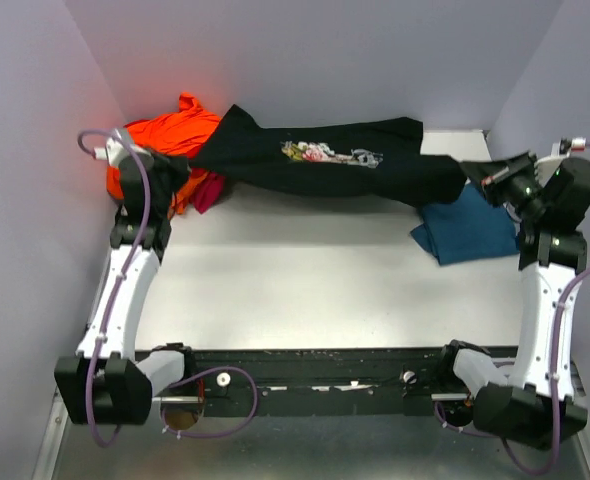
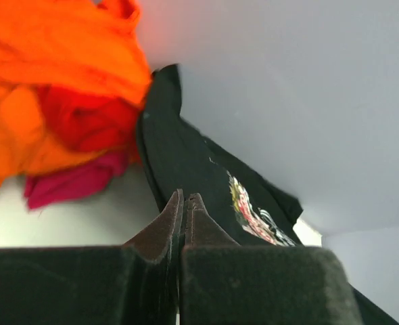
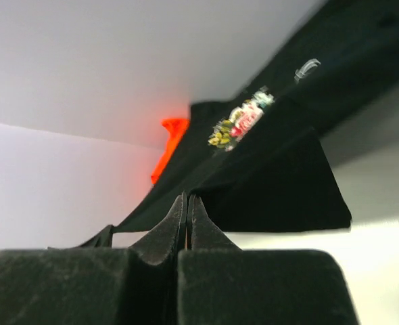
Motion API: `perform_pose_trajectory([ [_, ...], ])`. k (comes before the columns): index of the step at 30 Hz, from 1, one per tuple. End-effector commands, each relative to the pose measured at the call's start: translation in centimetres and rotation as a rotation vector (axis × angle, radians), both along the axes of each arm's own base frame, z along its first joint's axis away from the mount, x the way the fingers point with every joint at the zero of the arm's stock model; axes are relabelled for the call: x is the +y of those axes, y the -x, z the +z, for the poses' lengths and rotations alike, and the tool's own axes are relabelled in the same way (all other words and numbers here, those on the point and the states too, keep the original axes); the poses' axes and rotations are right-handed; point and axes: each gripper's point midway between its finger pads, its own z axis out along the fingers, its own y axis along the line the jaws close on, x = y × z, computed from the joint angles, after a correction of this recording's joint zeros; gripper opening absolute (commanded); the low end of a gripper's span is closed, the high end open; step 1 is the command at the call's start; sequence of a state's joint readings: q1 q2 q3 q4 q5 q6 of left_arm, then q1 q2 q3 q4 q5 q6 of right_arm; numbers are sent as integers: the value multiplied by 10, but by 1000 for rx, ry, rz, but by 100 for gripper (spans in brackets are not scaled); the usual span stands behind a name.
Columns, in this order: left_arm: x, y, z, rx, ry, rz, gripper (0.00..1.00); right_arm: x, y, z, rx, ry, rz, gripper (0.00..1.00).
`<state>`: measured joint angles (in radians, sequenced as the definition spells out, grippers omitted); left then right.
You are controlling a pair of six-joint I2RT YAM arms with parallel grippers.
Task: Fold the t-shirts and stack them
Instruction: Flatten out the tshirt, then fold the flattened tshirt in 1/3 of the way
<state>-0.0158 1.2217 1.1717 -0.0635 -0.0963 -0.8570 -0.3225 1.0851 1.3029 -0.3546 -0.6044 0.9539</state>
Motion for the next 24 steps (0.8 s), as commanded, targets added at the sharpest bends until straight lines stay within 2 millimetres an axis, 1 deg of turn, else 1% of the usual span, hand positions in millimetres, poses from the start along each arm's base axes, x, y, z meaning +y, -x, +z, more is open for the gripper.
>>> perform_pose_trajectory([
  [1, 3, 63, -34, -41, 65, 36, 0, 3, 55, -52, 66, -20, -108, 1],
  [3, 7, 91, -70, 28, 58, 53, 0, 2, 82, -74, 88, 4, -171, 1],
  [5, 12, 120, -97, 86, 54, 81, 0, 1, 106, -102, 160, 30, -223, 1],
  [6, 13, 131, -106, 97, 53, 85, 0, 4, 114, -117, 186, 38, -221, 1],
  [7, 13, 142, -118, 115, 53, 84, 0, 4, 121, -130, 213, 40, -232, 1],
  [9, 12, 158, -139, 145, 60, 85, 0, 4, 130, -153, 256, 47, -245, 1],
  [11, 12, 168, -162, 183, 74, 90, 0, -1, 135, -167, 279, 76, -270, 1],
  [14, 14, 169, -189, 210, 91, 106, 0, -9, 126, -173, 284, 105, -288, 1],
  [15, 14, 166, -191, 209, 90, 109, 0, -8, 119, -174, 281, 113, -264, 1],
  [19, 14, 146, -195, 232, 73, 105, 0, -10, 92, -188, 364, 100, -216, 1],
  [24, 16, 116, -199, 268, 62, 125, 0, -19, 59, -195, 391, 58, -232, 1],
])
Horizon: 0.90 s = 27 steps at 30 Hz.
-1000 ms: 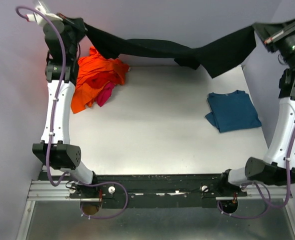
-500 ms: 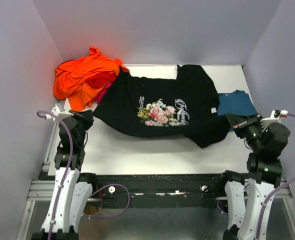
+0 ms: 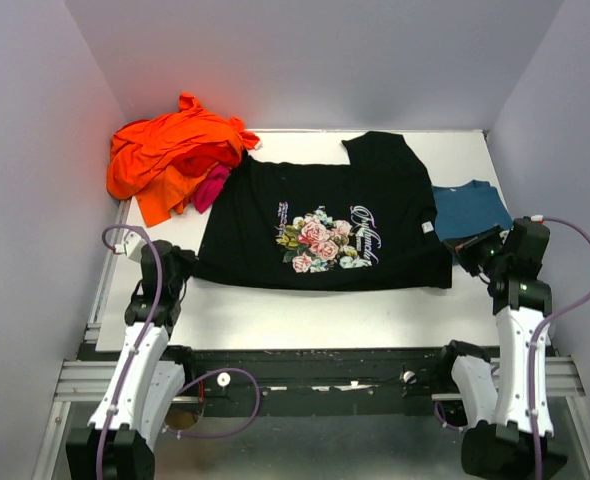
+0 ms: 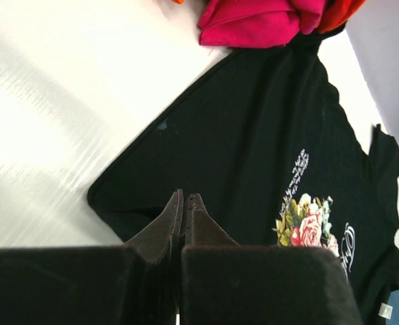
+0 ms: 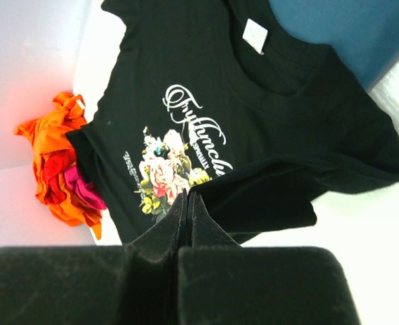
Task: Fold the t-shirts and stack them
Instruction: Fold the flattened tshirt in 1/3 of the way
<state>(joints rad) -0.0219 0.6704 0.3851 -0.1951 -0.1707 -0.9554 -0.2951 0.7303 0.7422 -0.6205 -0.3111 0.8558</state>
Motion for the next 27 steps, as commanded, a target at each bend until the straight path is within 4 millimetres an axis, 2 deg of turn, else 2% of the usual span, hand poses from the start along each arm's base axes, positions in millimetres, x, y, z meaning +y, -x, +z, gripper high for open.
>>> perform_pose_trajectory([
  [1, 6, -37, 26, -81, -15, 37, 0, -11, -34, 14, -65, 9, -21, 1],
  [8, 6, -76, 24, -71, -21, 44, 0, -19, -81, 6, 1, -29, -48, 1],
  [13, 9, -99, 22, -69, -28, 61, 0, -24, -107, -2, 53, -42, -47, 1],
  [20, 12, -128, 19, -55, -52, 68, 0, -29, -134, -10, 87, -51, -51, 1],
  [27, 8, -149, 6, -16, -47, 54, 0, -19, -155, -27, 133, -54, 4, 1],
])
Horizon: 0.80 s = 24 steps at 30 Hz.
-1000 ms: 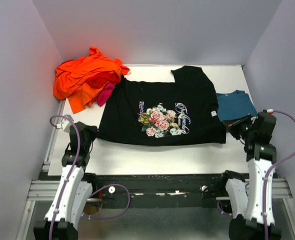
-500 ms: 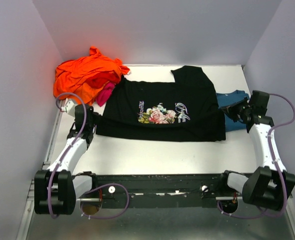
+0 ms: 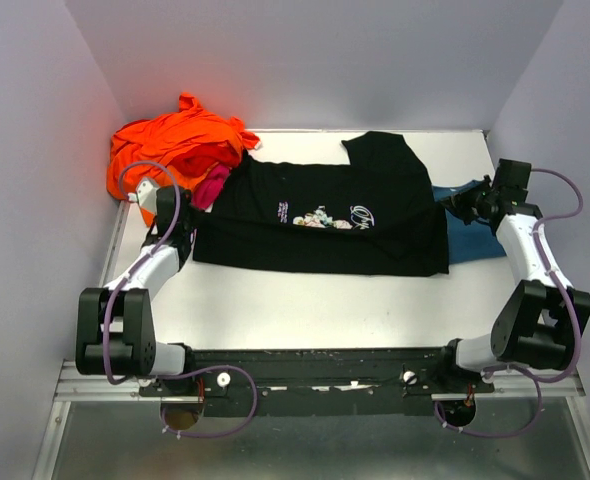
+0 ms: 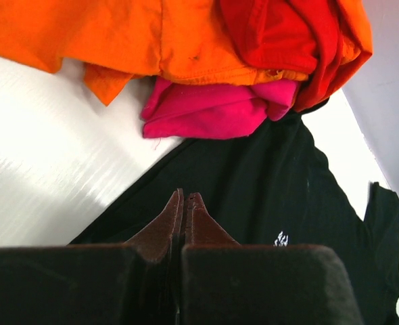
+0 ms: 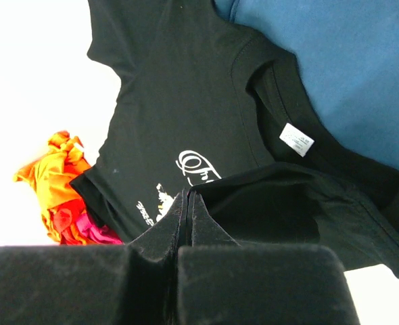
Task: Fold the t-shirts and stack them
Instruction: Fold the flattened tshirt in 1/3 of the way
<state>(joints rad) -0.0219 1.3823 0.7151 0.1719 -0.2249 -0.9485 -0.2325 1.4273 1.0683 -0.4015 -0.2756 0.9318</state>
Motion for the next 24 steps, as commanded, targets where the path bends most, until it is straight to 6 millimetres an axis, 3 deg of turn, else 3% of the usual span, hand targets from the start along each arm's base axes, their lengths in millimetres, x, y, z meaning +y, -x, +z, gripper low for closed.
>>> perform_pose_trajectory([
  [1, 1, -18, 5, -25, -17, 5, 0, 2, -20, 3, -19, 25, 13, 1],
  [13, 2, -22, -25, 59, -21, 10, 0, -9, -44, -9, 21, 46, -5, 1],
  [14, 2, -22, -27, 61, -21, 8, 0, -7, -46, -8, 10, 48, 13, 9],
  [15, 0, -25, -27, 56, -27, -8, 2, -5, -48, -4, -13, 57, 44, 24],
  [16, -5, -29, -25, 44, -37, -53, 16, -5, -50, -2, -25, 64, 56, 66],
  [17, -9, -33, -23, 47, -45, -84, 32, -5, -49, 0, -33, 69, 60, 89],
  [18, -10, -35, -20, 62, -59, -99, 42, -4, -48, 4, -53, 77, 71, 91],
  [21, -4, -30, -9, 83, -102, -95, 56, -1, -33, 11, -60, 77, 64, 91],
  [24, 0, -13, -1, 83, -97, -64, 57, -4, -1, 0, -20, 89, -4, 83],
])
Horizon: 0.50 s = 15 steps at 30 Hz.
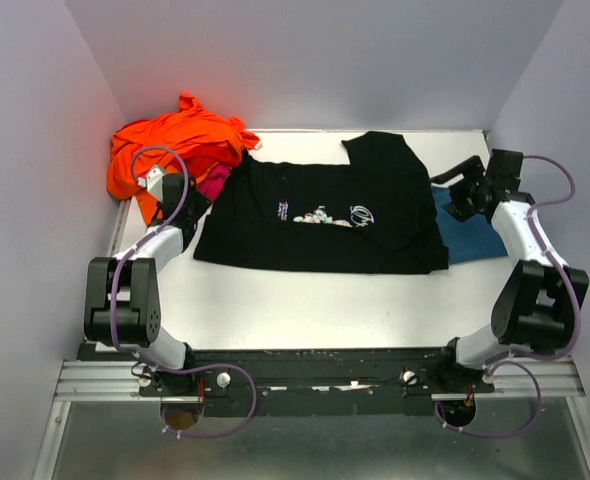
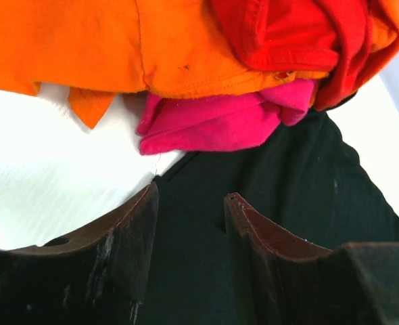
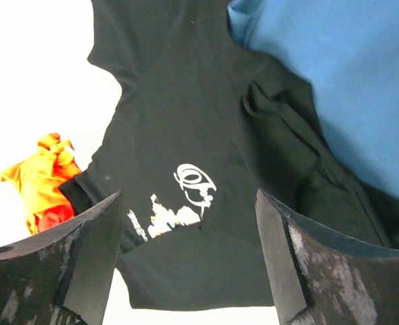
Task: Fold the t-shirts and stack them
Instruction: Fold the flattened tshirt in 1/3 of the way
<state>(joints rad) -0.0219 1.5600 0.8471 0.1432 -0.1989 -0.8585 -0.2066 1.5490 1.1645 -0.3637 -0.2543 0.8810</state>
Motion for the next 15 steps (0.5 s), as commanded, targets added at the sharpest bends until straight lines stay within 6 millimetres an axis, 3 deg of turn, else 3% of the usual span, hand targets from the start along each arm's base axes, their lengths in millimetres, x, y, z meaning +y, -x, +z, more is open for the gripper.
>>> perform_pose_trajectory([
  [1, 4, 25, 20, 3, -13, 21, 57, -2, 43, 3, -1, 24, -76, 80],
  [4, -3, 55, 2, 43, 70, 54, 55, 2, 80, -18, 11, 18, -120, 71],
  [8, -13, 95, -24, 115, 110, 61, 55, 2, 119, -41, 30, 64, -127, 68],
  [15, -5, 137, -51, 160, 100, 122, 55, 2, 148, -59, 24, 105, -139, 69],
])
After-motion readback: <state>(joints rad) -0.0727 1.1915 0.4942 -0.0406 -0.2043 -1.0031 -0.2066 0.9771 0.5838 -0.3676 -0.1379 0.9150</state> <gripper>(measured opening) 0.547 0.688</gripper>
